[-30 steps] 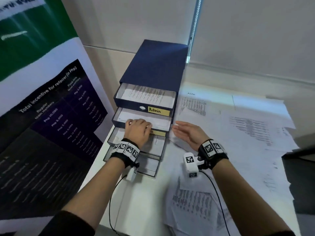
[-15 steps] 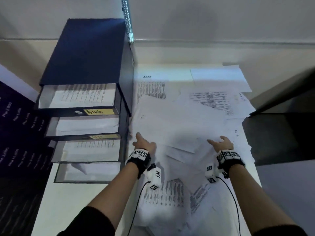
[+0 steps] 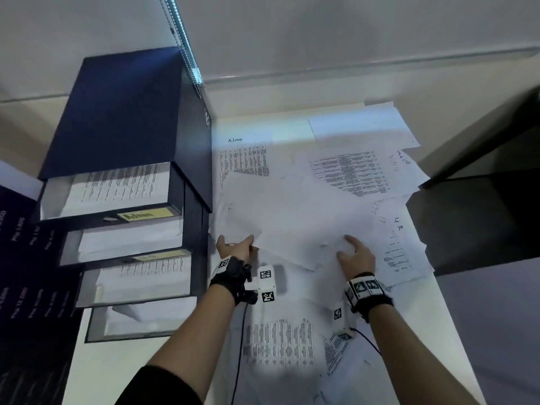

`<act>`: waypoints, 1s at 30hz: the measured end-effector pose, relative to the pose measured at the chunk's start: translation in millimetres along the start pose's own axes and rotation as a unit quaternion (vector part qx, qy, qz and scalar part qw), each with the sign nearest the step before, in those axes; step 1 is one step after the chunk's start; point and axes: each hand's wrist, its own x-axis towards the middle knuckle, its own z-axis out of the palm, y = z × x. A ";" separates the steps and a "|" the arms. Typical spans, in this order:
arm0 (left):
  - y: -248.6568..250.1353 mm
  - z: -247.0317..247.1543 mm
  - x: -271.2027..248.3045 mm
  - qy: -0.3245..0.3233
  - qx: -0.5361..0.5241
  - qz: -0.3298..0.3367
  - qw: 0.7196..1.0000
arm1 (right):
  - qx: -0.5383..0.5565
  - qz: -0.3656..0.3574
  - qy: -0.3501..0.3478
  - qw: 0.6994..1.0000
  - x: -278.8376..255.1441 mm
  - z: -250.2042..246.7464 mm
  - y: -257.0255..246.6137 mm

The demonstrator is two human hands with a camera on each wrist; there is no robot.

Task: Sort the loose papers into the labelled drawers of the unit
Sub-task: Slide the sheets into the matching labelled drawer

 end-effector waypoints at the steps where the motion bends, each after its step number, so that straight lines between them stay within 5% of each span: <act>1: -0.5 -6.0 0.2 -0.012 -0.001 0.030 0.999 | 0.020 0.022 0.016 0.999 0.9 -7.8 3.2; 6: 1.2 -47.2 5.0 -0.211 0.036 0.144 0.966 | 0.043 0.074 0.036 0.996 7.5 -43.5 10.3; 9: 2.8 -74.1 4.4 -0.309 0.082 0.155 0.935 | 0.045 0.035 0.048 0.997 3.1 -57.3 -2.4; 13: -19.3 -96.3 10.5 -0.246 0.209 0.145 0.935 | 0.003 -0.173 0.146 0.974 -20.5 -85.0 -55.5; 20: -36.9 -109.9 6.6 -0.253 0.220 0.138 0.932 | 0.086 -0.508 0.188 0.836 -113.2 -101.2 -121.4; 24: -30.3 -118.2 -1.3 -0.273 0.215 0.134 0.928 | 0.033 -0.607 0.102 0.788 -137.9 -76.4 -99.9; 30: -20.1 -126.3 -10.4 -0.230 0.108 0.140 0.957 | -0.177 -0.644 -0.056 0.742 -143.3 -16.0 4.2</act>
